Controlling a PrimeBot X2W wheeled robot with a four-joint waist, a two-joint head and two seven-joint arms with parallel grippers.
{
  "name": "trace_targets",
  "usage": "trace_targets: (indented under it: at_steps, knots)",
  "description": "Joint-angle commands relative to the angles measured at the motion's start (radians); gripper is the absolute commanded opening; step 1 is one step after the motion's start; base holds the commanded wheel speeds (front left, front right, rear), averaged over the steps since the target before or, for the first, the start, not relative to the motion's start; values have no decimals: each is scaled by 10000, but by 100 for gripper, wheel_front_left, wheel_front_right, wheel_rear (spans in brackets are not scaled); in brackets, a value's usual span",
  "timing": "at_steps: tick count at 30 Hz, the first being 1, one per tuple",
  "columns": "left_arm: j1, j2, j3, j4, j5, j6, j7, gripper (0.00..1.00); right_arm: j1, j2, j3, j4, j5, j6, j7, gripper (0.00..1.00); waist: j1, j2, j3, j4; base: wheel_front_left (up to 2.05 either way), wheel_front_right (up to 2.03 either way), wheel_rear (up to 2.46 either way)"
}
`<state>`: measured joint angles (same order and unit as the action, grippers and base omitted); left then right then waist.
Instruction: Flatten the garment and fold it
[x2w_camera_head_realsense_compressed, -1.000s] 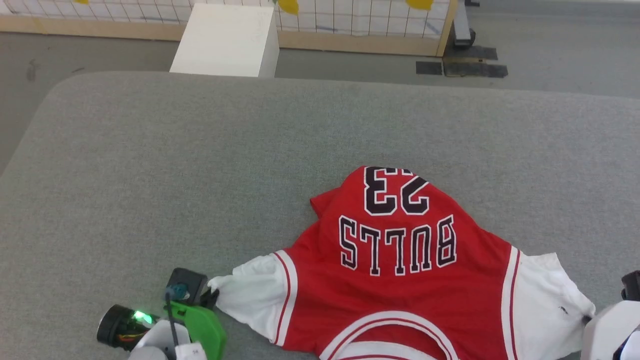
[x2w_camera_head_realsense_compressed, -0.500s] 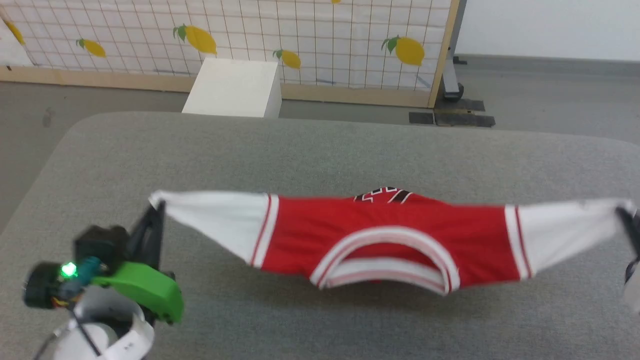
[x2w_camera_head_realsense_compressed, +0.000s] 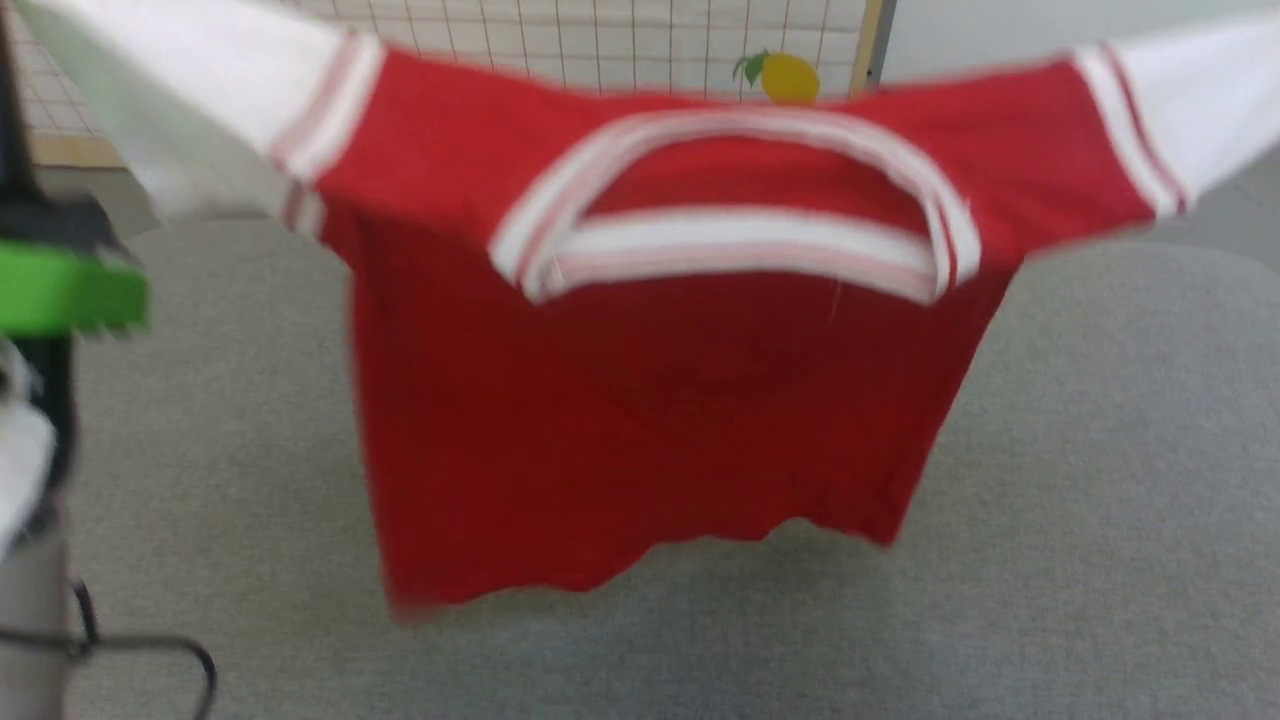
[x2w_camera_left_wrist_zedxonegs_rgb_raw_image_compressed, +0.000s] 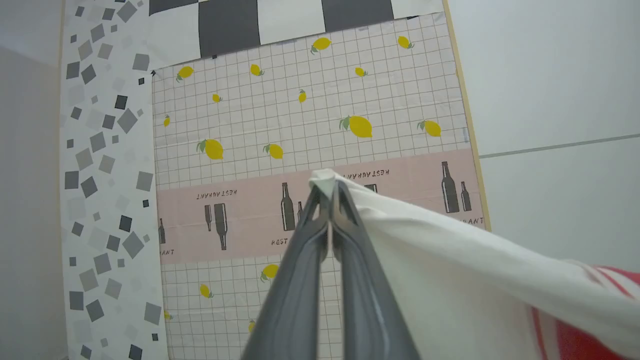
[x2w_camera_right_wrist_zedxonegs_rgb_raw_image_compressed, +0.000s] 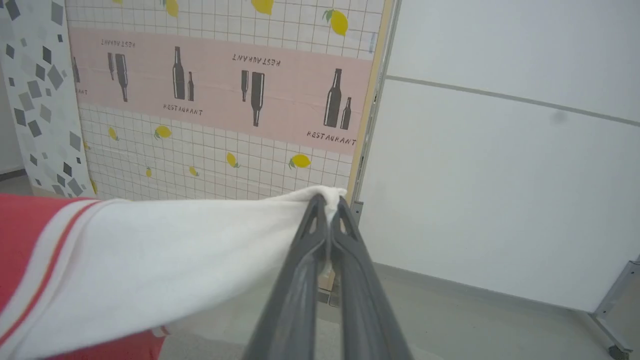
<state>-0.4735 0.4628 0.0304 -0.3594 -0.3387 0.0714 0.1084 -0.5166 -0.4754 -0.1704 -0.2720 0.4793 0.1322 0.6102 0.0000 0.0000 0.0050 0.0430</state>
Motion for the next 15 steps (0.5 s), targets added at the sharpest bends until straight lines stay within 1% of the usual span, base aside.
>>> trace_targets:
  at_steps: [1,5,8,15]
  knots:
    - [-688,148,24,281,-58,-67,63,0,-673,-122,222,313,6,-15,-83,0,0,0,518,-222,0,0,0]
    - [-2510,378,-168,1342,-89,-332,170,0,-2521,-373,1062,1334,-99,-15,-352,0,0,0,1400,-443,0,0,0]
    - [-3827,509,-328,2239,-8,-500,117,0,-3886,-408,1596,2210,-197,-15,-689,0,0,0,2070,-596,0,0,0]
    - [-6810,841,-750,4793,397,-903,-190,0,-7120,-27,2712,4702,-729,-15,-1989,0,0,0,3507,-980,0,0,0]
